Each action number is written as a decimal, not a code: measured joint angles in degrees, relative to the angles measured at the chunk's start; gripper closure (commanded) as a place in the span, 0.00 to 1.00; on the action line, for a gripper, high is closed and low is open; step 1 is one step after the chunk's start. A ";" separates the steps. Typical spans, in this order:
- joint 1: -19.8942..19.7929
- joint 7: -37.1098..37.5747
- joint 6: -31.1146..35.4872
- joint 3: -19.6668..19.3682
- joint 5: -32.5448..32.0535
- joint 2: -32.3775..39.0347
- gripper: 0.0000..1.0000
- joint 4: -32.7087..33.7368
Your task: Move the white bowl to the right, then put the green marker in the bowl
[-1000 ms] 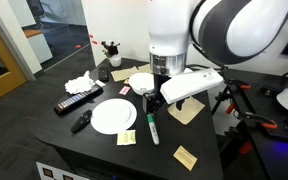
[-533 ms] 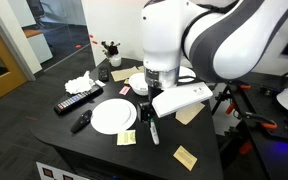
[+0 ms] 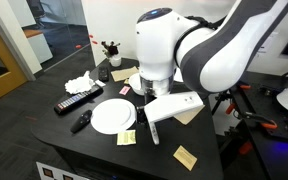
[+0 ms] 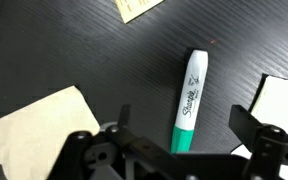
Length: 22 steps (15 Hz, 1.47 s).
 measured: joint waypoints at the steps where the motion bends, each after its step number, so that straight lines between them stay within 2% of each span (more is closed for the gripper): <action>1: 0.03 0.10 0.02 -0.21 0.00 0.37 0.00 0.25; 11: -0.02 0.15 1.31 -1.22 0.00 3.56 0.00 1.88; 12: -0.02 0.15 1.42 -1.28 0.01 3.86 0.25 2.08; 13: -0.02 0.15 1.51 -1.34 0.02 4.15 0.26 2.27; 14: -0.03 0.15 1.61 -1.39 0.02 4.39 0.32 2.41; 22: -0.03 0.15 2.64 -1.72 0.08 5.34 0.95 2.77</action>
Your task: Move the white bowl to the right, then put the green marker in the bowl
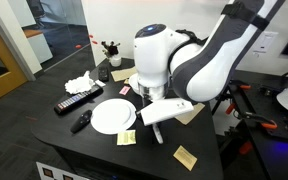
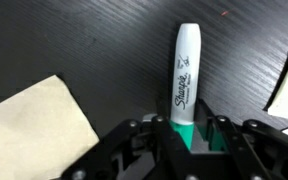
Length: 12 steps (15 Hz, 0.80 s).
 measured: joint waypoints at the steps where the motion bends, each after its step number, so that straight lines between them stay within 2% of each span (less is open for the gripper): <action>1: 0.00 0.00 0.20 -0.01 0.01 0.06 0.99 0.00; 2: 0.00 0.00 0.34 -0.02 0.02 0.04 0.95 0.01; 8: 0.44 0.00 0.85 -0.49 0.00 -0.37 0.94 -0.05; 12: 2.87 2.32 0.89 -3.78 -1.47 -3.34 0.94 -1.30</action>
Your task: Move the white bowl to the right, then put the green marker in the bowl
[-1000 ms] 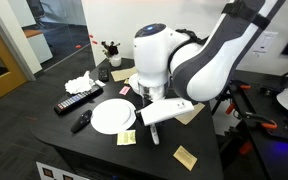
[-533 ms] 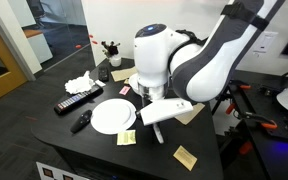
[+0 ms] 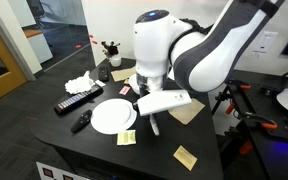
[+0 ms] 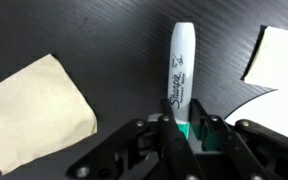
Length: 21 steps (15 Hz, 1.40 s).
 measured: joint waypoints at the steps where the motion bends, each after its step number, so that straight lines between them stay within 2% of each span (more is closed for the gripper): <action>1: 0.73 1.29 0.00 -1.18 -0.92 -1.10 0.94 -0.57; 5: 2.72 7.89 -0.67 -6.69 -7.30 -6.03 0.94 -2.81; 11: 2.05 13.12 -4.37 -11.40 -16.22 -10.23 0.94 -3.27; 21: -5.48 14.42 -13.07 -10.93 -27.32 -12.57 0.94 -0.98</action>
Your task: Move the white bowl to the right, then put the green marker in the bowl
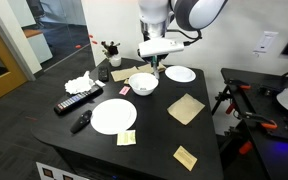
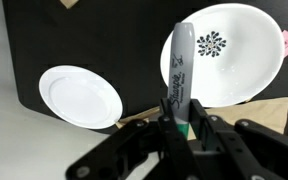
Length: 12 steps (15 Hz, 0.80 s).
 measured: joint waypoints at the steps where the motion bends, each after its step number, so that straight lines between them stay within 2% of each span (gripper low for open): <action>1: -0.40 0.30 -0.61 0.10 -0.92 0.24 0.94 0.39; 12: -1.78 6.87 -0.80 1.40 -5.47 8.15 0.94 6.94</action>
